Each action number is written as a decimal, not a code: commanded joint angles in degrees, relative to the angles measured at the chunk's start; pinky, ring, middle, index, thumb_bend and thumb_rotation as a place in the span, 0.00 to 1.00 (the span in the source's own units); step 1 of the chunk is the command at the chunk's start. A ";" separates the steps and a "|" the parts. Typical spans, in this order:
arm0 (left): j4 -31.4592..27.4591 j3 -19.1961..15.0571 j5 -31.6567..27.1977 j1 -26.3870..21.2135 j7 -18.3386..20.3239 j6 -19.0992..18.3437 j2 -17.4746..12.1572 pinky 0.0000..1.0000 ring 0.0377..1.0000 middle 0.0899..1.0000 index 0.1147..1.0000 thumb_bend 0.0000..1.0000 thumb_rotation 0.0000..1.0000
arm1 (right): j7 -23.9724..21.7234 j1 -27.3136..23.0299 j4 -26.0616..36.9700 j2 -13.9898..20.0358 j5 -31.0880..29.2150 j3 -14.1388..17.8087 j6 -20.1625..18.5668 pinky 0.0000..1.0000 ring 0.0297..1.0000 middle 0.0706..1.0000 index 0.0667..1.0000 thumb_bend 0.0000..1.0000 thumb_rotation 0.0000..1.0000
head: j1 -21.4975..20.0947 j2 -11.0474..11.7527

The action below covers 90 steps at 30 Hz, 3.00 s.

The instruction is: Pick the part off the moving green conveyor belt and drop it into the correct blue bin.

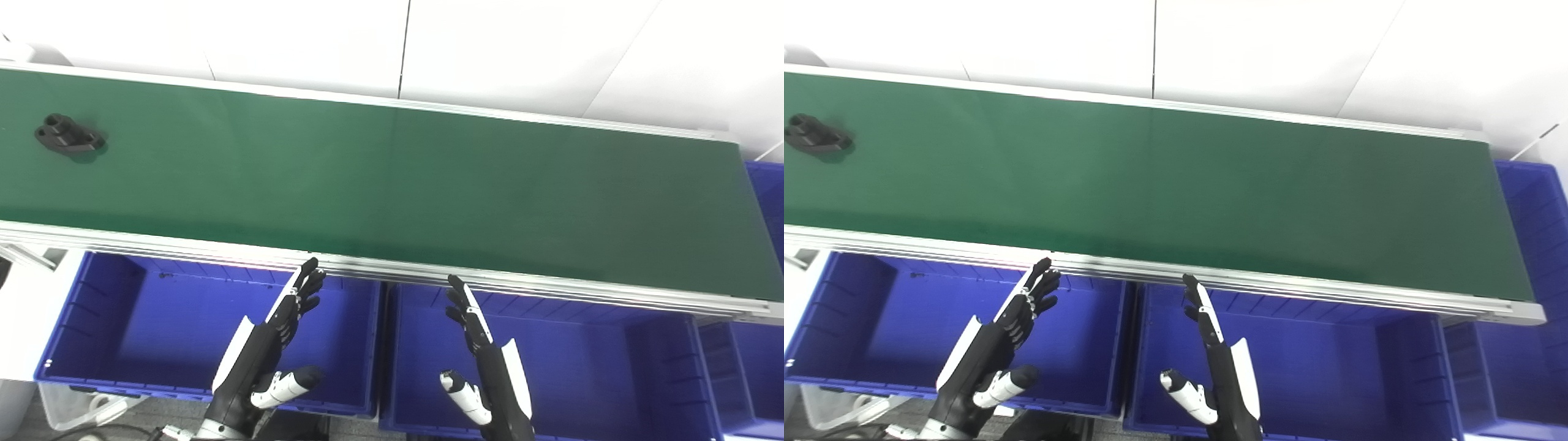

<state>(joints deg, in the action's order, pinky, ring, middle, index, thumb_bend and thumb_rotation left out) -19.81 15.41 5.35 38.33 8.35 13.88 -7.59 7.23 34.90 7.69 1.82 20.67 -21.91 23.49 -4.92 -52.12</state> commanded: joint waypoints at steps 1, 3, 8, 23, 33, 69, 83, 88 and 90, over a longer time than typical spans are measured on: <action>-1.06 0.16 -0.41 0.38 -0.03 2.34 -0.17 0.92 0.96 0.96 0.99 0.82 0.79 | -0.25 0.27 1.17 -0.66 -0.29 -0.11 1.30 0.88 0.95 0.98 0.96 0.85 0.97 | 0.02 0.01; -1.15 0.23 -0.53 0.35 0.11 2.19 -0.23 0.92 0.97 0.96 1.00 0.82 0.79 | -0.27 0.30 1.14 -0.68 -0.44 -0.10 1.33 0.89 0.95 0.98 0.96 0.85 0.97 | 0.02 0.01; -1.09 0.27 -0.72 0.31 0.10 2.34 -0.18 0.94 0.97 0.96 1.00 0.82 0.79 | -0.31 0.28 1.17 -0.63 -0.41 -0.06 1.25 0.88 0.95 0.98 0.97 0.85 0.96 | -0.04 0.04; -1.59 0.41 -1.53 0.61 0.24 1.82 -0.23 0.94 0.97 0.96 1.00 0.82 0.79 | -0.39 0.44 1.31 -0.57 -0.57 -0.01 1.19 0.89 0.95 0.98 0.97 0.84 0.96 | -0.25 -0.04; -1.44 0.35 -1.99 0.42 0.44 1.57 -0.48 0.95 0.98 0.96 1.00 0.83 0.78 | -0.49 0.31 1.12 -0.70 -0.52 -0.01 1.21 0.89 0.95 0.98 0.97 0.85 0.96 | -0.42 0.17; 17.43 1.26 0.51 -5.94 -0.23 12.06 1.44 0.91 0.94 0.92 0.95 0.88 0.76 | 11.16 -7.94 -14.47 6.55 -5.98 -8.13 3.43 0.80 0.91 0.96 0.94 0.88 0.90 | 5.59 21.74; 17.55 1.90 2.50 -5.65 -1.40 12.45 2.35 0.84 0.90 0.88 0.91 0.88 0.76 | 11.09 -7.67 -13.10 8.47 -7.88 -8.93 3.43 0.83 0.92 0.95 0.96 0.88 0.89 | 10.84 21.23; 17.25 2.36 3.17 -5.57 -1.85 12.23 3.24 0.81 0.89 0.88 0.89 0.89 0.76 | 11.09 -7.64 -12.45 9.21 -8.24 -8.76 3.43 0.84 0.91 0.95 0.97 0.88 0.90 | 13.39 20.92; 17.45 2.53 3.70 -5.68 -1.99 12.34 3.40 0.79 0.89 0.88 0.89 0.89 0.76 | 11.20 -7.68 -12.33 9.50 -8.09 -8.65 3.43 0.84 0.92 0.96 0.98 0.88 0.91 | 14.08 20.84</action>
<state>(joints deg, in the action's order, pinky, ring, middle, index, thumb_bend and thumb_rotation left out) -1.11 17.54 8.48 32.44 7.06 24.28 -4.84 18.22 26.91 -6.29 11.02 12.42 -30.62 23.82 8.44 -31.11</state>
